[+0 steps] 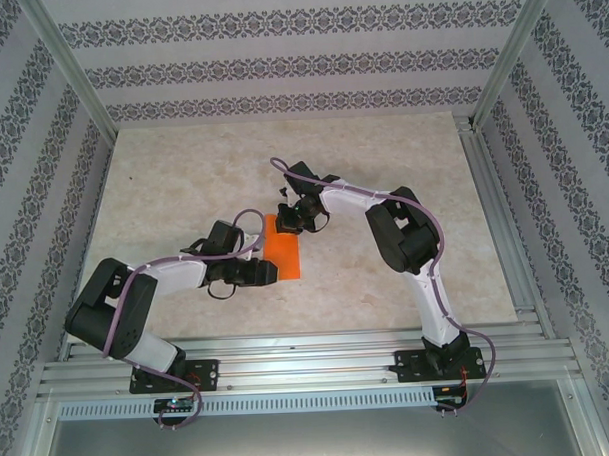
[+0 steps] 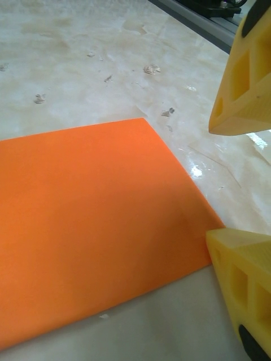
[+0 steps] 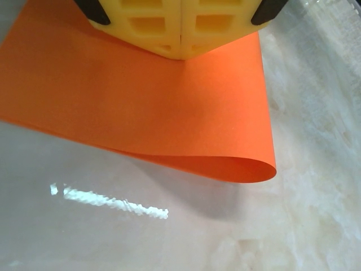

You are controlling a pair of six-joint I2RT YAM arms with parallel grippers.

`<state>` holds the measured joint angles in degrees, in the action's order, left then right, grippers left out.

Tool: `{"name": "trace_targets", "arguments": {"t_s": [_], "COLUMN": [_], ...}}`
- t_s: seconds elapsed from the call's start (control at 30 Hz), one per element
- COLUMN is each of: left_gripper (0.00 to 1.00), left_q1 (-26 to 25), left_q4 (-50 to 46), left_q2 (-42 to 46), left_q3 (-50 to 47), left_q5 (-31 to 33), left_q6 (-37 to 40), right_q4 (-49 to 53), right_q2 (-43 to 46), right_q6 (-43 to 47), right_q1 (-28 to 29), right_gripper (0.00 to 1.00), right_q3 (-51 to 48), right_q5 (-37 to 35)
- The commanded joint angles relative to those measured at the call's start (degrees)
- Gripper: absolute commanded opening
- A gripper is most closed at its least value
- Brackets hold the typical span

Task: Fold a paper plane with a square sheet of paper (fold left side to right side)
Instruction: First fold in half a square sheet of paper at the center of the table.

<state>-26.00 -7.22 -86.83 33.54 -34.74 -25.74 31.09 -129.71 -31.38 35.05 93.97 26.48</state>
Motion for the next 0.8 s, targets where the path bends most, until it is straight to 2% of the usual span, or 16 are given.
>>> {"name": "trace_targets", "arguments": {"t_s": [0.0,0.17,0.3,0.37,0.57,0.77], "left_gripper": [0.48,0.49,0.51,0.51,0.43,0.4], "left_q1": [-0.99,-0.33,2.61,4.02,4.42,4.46], "left_q4": [-12.07,-15.18,-13.59,-10.87,-2.76,0.65], "left_q2": [1.59,9.3,13.53,11.51,-2.65,-10.11], "left_q3": [-2.38,0.86,5.4,7.41,12.58,13.75], "left_q5": [-0.5,0.4,0.12,-2.15,-7.37,-5.27], "left_q6": [-0.45,-1.78,-4.52,-5.26,-6.25,-6.1], "right_q4": [3.45,3.36,3.46,3.48,3.5,3.44], "right_q2": [-4.24,-4.15,-4.04,-3.97,-3.86,-4.1], "right_q6": [1.12,1.12,1.31,1.36,1.45,1.28], "right_q1": [-0.78,-0.8,-0.74,-0.75,-0.59,-0.32], "right_gripper": [0.05,0.06,0.06,0.06,0.06,0.06], "right_q3": [-0.9,-0.9,-0.9,-0.81,-0.72,-0.4], "right_q5": [-7.15,-7.03,-7.09,-7.08,-7.11,-6.91]}}
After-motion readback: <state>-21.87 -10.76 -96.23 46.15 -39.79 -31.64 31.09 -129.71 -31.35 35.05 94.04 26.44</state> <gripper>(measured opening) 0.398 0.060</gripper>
